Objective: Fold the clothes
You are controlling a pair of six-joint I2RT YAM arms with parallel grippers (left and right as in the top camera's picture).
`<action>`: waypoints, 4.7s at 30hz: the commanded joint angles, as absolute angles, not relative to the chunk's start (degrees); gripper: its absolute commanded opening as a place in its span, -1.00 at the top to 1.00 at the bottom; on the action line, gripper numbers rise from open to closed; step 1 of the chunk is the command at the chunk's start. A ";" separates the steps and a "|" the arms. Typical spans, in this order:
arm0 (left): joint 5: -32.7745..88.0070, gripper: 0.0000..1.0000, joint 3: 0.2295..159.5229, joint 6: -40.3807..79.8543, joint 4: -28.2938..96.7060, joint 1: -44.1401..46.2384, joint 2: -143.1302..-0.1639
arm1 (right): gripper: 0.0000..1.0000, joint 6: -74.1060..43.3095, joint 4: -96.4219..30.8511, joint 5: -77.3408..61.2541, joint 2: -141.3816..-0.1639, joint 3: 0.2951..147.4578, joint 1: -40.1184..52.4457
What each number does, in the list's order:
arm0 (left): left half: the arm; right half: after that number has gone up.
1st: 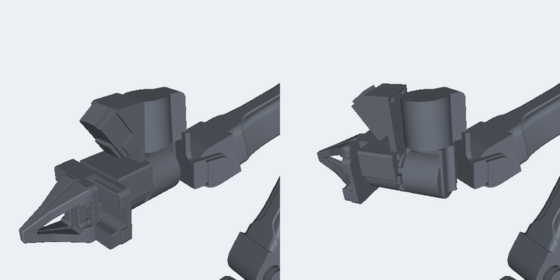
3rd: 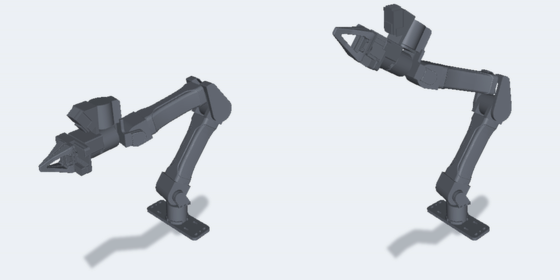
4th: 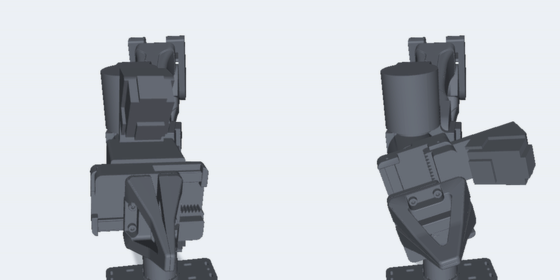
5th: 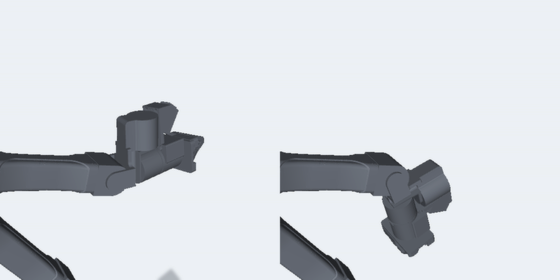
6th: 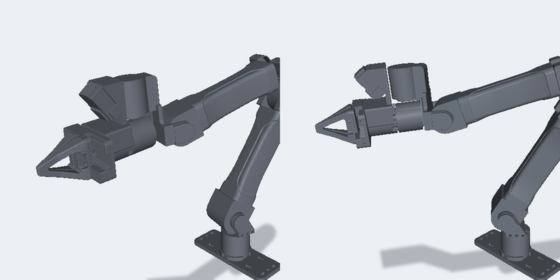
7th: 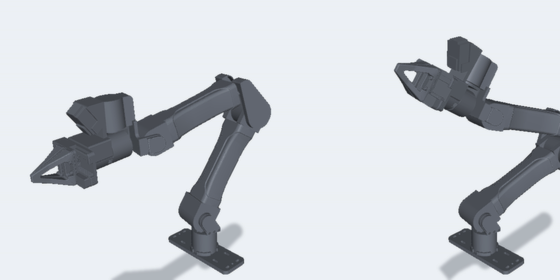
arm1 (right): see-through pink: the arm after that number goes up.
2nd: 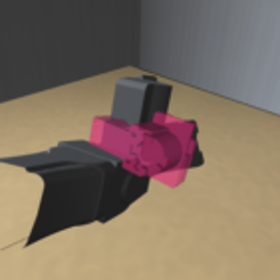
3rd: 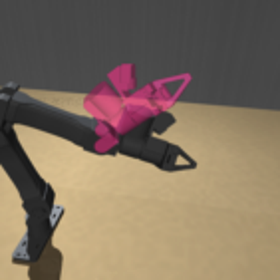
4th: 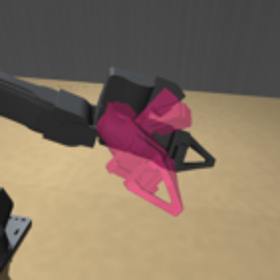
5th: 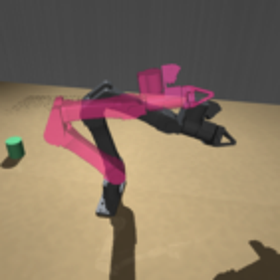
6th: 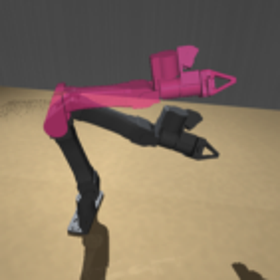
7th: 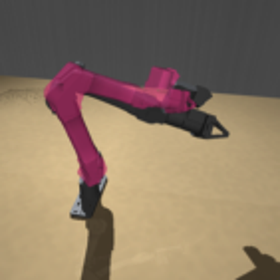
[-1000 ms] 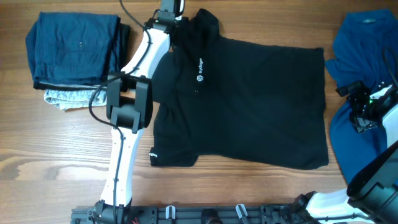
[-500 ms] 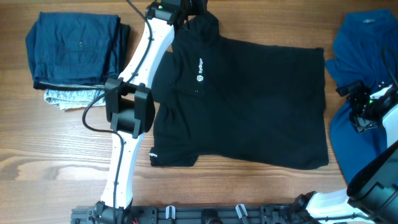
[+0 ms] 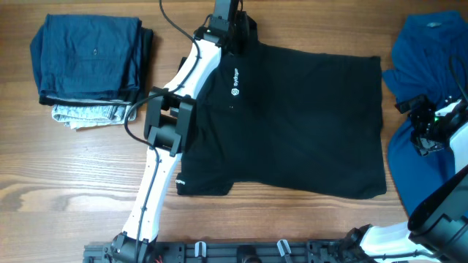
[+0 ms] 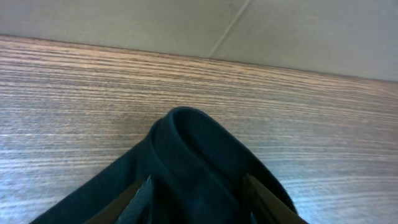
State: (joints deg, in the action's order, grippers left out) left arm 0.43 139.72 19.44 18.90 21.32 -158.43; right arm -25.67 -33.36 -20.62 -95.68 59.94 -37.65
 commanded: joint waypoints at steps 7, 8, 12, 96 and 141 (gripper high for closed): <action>-4.23 0.12 140.57 20.16 14.61 21.54 -161.07 | -0.99 -25.93 -33.23 -21.47 -95.24 60.73 -37.41; -4.23 0.13 140.57 20.14 14.50 21.54 -161.32 | -0.99 -25.93 -33.21 -21.47 -95.24 60.73 -37.41; -4.21 0.14 140.57 20.14 14.79 21.54 -162.23 | -1.00 -25.93 -33.21 -21.47 -95.24 60.73 -37.41; -1.19 0.78 140.66 8.97 25.02 20.99 -160.53 | -0.99 -25.91 -33.23 -21.47 -95.24 60.73 -37.41; -16.53 -0.33 140.70 9.80 31.33 18.46 -151.24 | -0.99 -25.91 -33.23 -21.47 -95.24 60.73 -37.41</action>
State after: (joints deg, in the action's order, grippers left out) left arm -15.42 139.96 5.19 31.73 19.05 -156.18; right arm -25.67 -33.36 -20.62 -95.68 59.94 -37.65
